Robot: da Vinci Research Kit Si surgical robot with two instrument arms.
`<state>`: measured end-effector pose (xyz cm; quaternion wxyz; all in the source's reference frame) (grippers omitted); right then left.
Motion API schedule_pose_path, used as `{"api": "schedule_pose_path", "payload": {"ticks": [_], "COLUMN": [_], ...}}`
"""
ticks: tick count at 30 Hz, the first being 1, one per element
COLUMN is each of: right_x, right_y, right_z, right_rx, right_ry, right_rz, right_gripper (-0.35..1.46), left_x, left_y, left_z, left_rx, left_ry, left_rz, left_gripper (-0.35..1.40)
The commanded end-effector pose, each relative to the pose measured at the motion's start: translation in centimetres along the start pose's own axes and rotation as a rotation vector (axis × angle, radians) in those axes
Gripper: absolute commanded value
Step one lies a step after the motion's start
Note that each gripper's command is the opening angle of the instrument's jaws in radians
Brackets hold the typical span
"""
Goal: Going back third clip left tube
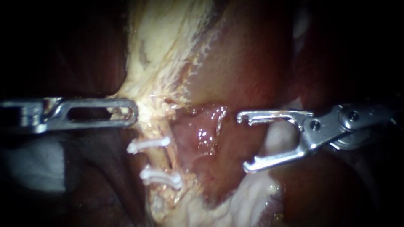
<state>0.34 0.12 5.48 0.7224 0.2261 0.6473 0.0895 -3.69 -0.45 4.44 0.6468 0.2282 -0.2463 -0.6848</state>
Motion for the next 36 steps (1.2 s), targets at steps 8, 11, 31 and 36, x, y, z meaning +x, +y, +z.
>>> {"api": "schedule_pose_path", "payload": {"ticks": [8, 11, 31, 36], "right_x": [0.07, 0.11, 0.19, 0.2], "right_y": [-0.02, -0.04, -0.08, -0.08], "right_z": [-0.09, -0.1, -0.14, -0.14], "right_rx": [0.0, 0.001, -0.004, -0.003], "right_ry": [-0.001, -0.001, 0.0, 0.0], "right_rz": [-0.011, -0.009, -0.015, -0.015], "right_gripper": [0.6, 0.6, 0.6, 0.6], "left_x": [0.09, 0.15, 0.21, 0.21], "left_y": [0.0, -0.03, -0.18, -0.18], "left_z": [0.28, 0.41, 0.7, 0.7], "left_rx": [0.011, 0.014, 0.026, 0.026], "left_ry": [0.012, 0.021, 0.035, 0.035], "left_rz": [0.005, 0.006, 0.005, 0.005], "left_gripper": [-0.35, -0.35, -0.35, -0.35]}}
